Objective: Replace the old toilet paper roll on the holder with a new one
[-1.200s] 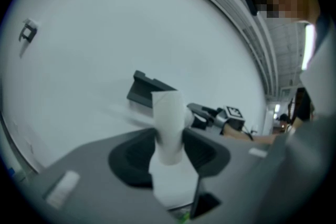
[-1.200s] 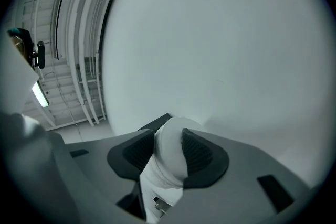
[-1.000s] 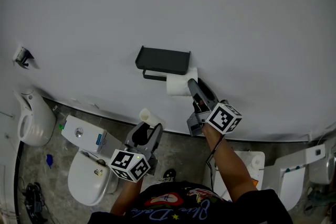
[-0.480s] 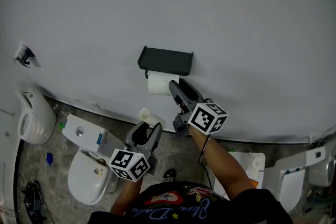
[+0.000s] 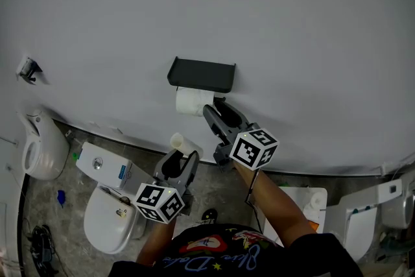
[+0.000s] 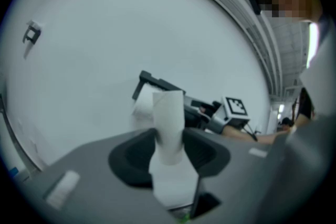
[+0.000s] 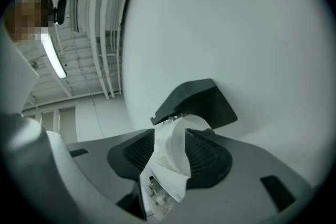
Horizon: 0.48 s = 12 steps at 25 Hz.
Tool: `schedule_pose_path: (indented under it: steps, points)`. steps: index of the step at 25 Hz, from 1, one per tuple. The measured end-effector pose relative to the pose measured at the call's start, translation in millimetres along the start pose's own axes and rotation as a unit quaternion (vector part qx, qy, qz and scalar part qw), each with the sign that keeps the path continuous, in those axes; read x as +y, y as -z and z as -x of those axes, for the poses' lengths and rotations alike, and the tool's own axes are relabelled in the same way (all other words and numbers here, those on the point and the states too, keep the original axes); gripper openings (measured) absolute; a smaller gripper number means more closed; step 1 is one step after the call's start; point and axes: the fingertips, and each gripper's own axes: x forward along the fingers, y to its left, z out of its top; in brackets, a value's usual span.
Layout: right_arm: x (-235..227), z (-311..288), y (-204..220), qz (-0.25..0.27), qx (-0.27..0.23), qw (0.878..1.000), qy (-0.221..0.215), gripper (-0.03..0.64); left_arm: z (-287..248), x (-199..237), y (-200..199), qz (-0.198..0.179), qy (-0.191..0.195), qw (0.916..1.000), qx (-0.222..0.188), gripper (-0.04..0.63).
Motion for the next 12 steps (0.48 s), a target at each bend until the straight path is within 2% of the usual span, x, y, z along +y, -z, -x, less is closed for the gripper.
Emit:
schedule_pose_path:
  steps: [5,6,7,12]
  points:
    - [7,26,3,0.089,0.029,0.996,0.003,0.172,-2,-1,4,0.001,0.003,1.0000,0.006,0.169]
    - [7,33,4,0.099,0.033,0.995,0.005,0.122,-2,-2,5,0.000,0.004,1.0000,0.006,0.170]
    - [7,39,5,0.105,0.035,0.994,0.009,0.034,-3,-4,5,-0.001,0.005,1.0000,0.007,0.170]
    - [9,58,12,0.114,0.046,0.992,-0.003,0.018,-6,-10,7,-0.003,0.012,0.9999,0.011,0.170]
